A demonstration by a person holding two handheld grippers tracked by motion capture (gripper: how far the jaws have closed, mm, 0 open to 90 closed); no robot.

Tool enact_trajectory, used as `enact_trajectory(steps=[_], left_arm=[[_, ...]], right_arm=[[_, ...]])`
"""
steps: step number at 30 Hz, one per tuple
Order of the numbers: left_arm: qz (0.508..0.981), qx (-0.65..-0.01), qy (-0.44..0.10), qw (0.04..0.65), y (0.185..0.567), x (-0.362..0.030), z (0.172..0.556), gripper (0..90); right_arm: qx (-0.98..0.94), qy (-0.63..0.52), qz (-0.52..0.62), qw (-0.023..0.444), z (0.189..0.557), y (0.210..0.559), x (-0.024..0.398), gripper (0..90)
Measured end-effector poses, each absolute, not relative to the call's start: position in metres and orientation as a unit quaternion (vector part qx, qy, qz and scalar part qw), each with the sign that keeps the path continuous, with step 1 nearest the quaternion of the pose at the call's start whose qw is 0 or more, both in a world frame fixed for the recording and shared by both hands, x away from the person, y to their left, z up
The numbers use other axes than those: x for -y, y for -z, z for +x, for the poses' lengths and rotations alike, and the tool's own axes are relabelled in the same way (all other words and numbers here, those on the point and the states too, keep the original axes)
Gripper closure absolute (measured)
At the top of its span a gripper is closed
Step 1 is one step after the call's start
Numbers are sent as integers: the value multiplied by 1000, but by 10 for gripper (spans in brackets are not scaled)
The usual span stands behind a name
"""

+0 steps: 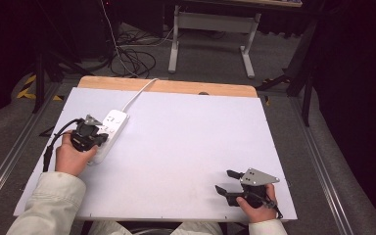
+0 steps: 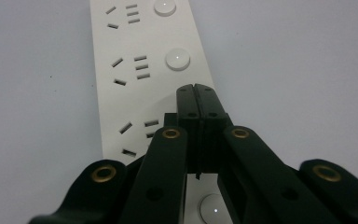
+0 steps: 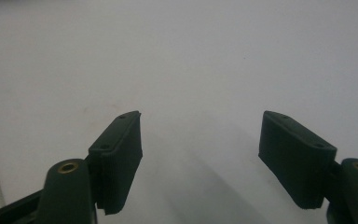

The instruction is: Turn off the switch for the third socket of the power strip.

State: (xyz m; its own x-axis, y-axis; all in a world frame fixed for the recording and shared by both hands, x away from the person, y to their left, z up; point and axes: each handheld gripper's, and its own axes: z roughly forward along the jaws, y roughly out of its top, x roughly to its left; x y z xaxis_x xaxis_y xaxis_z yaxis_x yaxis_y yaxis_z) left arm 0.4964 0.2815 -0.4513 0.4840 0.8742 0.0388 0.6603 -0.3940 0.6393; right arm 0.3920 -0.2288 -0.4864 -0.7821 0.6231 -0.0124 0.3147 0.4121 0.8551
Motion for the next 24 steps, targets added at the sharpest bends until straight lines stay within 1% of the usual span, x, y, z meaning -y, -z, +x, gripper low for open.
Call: enact_trajectory(steps=[24], left_arm=[[810, -473, -192, 289, 453, -282, 494, 900]], right_arm=[[-824, -461, 286, 165, 392, 487, 228, 299]])
